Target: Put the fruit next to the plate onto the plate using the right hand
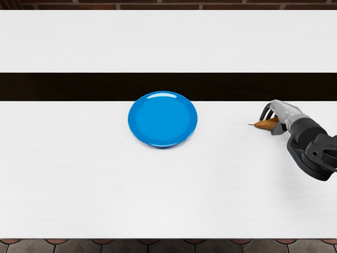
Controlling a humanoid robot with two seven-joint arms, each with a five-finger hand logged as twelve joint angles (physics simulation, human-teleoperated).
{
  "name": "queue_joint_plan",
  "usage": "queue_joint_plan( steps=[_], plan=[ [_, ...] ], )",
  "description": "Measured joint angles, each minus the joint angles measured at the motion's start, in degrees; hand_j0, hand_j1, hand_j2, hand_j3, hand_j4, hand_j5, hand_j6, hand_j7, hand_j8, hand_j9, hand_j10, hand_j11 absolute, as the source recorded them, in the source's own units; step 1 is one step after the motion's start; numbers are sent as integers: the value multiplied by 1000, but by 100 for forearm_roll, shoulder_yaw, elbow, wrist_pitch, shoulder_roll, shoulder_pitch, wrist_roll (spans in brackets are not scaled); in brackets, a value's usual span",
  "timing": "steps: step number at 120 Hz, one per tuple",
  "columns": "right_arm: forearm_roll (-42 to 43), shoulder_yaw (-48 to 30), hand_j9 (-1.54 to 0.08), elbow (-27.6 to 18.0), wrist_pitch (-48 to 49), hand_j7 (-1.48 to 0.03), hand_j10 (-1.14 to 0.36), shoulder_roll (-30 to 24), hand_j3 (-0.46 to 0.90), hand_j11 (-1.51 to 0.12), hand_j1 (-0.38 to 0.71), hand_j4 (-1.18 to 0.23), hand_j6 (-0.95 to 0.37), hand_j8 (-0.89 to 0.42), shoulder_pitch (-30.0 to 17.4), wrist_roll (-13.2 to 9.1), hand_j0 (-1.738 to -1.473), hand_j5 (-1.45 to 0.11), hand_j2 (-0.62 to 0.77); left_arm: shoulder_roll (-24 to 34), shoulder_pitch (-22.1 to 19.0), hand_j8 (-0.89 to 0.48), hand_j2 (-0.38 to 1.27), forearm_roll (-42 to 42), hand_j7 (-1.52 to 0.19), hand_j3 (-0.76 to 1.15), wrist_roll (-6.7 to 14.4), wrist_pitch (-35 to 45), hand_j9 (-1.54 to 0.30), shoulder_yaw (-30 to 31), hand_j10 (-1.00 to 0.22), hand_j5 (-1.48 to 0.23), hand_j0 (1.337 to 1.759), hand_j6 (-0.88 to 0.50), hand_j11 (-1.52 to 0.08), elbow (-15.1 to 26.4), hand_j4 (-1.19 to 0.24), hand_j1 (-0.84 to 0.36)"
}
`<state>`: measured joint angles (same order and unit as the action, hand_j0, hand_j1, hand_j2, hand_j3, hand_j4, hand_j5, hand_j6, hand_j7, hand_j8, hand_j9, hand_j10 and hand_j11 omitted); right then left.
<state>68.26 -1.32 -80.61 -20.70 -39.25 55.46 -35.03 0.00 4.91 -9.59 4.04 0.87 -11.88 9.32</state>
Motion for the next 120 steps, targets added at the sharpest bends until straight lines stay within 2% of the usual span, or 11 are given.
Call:
queue_joint_plan(
  steps=[9, 25, 26, 27, 32, 54, 85, 110, 120],
  plan=[
    [1, -5, -940, 0, 3, -918, -487, 0, -1, -949, 310, -629, -492, -418, 0, 1, -1651, -936, 155, 0, 1, -21, 4, 0, -26, 0, 0, -1, -26, 0, -21, -27, 1658, -21, -26, 0, -21, 325],
    [-8, -26, -1012, 7, 5, -993, -507, -5, -189, -1031, 277, -716, -500, -441, 8, -5, -1645, -1005, 216, 0, -1, -21, 4, 0, -26, 0, -1, -1, -26, 0, -21, -27, 1658, -21, -26, 0, -21, 325],
    [-9, -28, -1016, 8, 5, -996, -511, -6, 45, -1035, 274, -720, -505, -445, 8, -5, -1657, -1008, 196, 0, 0, -21, 4, 0, -26, 0, -1, -1, -26, 0, -21, -27, 1658, -21, -26, 0, -21, 325],
    [-13, -31, -1020, 8, 5, -999, -519, -7, -8, -1039, 264, -724, -510, -450, 10, -5, -1657, -1012, 206, 0, 0, -21, 4, 0, -26, 0, -1, -1, -26, 0, -21, -27, 1658, -21, -26, 0, -21, 325],
    [-32, -45, -1037, 12, 5, -1014, -516, -7, 1, -1057, 269, -739, -512, -450, 17, -3, -1656, -1031, 261, 0, 1, -21, 4, 0, -26, 0, -1, -1, -26, 0, -21, -27, 1658, -21, -26, 0, -21, 325],
    [-77, -129, -1083, 20, 6, -1051, -508, -16, 0, -1099, 247, -776, -510, -439, 59, -5, -1652, -1089, 195, 0, 1, -21, 4, 0, -26, 0, 0, -3, -26, 0, -21, -26, 1658, -21, -26, 0, -21, 325],
    [-92, -465, -1107, -6, 6, -1069, -505, -9, 0, -1117, 233, -796, -521, -449, 181, -6, -1650, -1116, 194, 0, -1, -21, 4, 0, -26, 0, 0, -1, -26, 1, -21, -26, 1658, -21, -26, 0, -21, 325],
    [-96, -652, -1114, -17, 8, -1074, -506, 192, 1, -1113, 241, -800, -531, -440, 352, -8, -1650, -1125, 233, 0, 0, -21, 4, 0, -26, 0, 0, -1, -26, 1, -21, -26, 1658, -21, -26, 0, -21, 325],
    [-104, -678, -1119, -19, 7, -1074, -503, 344, 1, -1119, 234, -799, -532, -435, 436, -5, -1651, -1131, 202, 0, 1, -21, 4, 0, -26, 0, 0, -1, -26, 1, -21, -26, 1658, -21, -26, 0, -21, 325]
  ],
)
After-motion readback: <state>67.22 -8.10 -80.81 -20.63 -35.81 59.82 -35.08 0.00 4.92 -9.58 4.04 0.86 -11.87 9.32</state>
